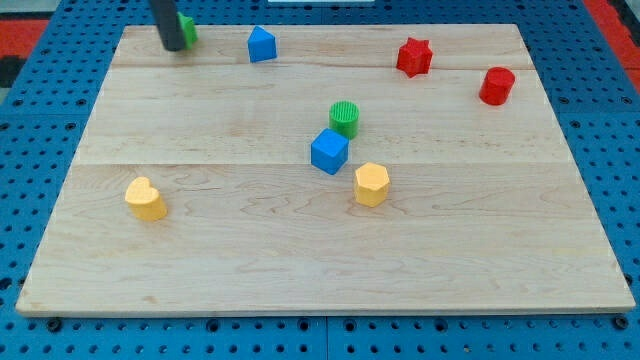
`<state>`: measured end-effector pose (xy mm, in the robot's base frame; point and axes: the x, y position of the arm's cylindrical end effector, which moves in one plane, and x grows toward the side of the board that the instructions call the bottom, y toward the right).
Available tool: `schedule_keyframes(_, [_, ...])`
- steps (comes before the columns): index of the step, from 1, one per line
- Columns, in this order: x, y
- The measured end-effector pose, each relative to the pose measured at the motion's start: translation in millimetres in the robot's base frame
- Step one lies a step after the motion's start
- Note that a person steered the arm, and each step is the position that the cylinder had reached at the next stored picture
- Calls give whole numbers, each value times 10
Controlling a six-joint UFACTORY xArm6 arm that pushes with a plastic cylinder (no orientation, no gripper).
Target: Slide the green star slightly to the top left side of the board
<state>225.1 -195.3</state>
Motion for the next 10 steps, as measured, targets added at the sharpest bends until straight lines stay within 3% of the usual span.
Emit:
schedule_keyframes(1, [-12,-518])
schedule_keyframes(5, [103,421])
schedule_keyframes(6, [-331,230])
schedule_keyframes(8, [-189,68])
schedule_keyframes(9, [-80,-280])
schedule_keyframes(10, [-85,-132])
